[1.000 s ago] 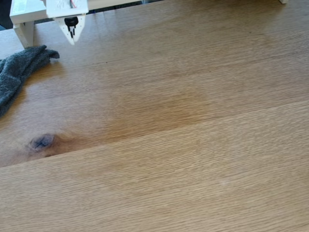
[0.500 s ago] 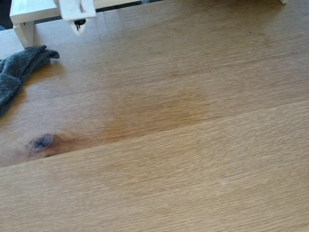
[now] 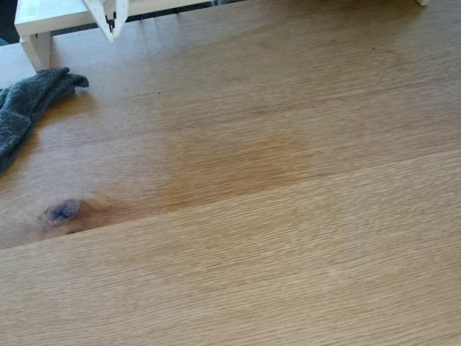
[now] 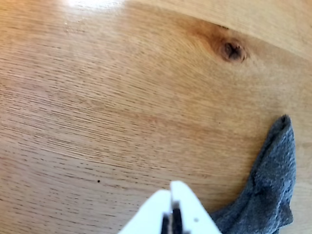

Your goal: Clean the area in front of the robot

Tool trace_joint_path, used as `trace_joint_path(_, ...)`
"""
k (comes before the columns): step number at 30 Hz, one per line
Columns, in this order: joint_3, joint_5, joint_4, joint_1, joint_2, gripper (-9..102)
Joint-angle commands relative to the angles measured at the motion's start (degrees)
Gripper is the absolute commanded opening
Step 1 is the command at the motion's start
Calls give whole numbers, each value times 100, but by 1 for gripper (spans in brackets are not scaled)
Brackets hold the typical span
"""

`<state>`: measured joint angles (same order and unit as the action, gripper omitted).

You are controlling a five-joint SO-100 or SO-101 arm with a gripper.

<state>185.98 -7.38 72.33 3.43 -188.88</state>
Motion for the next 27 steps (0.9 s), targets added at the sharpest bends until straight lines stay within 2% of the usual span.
trace_joint_path(1,668,-26,18,26,-44,0)
trace_joint_path(10,668,-26,18,-554,-53,0)
trace_joint_path(27,668,-26,18,-571,-53,0)
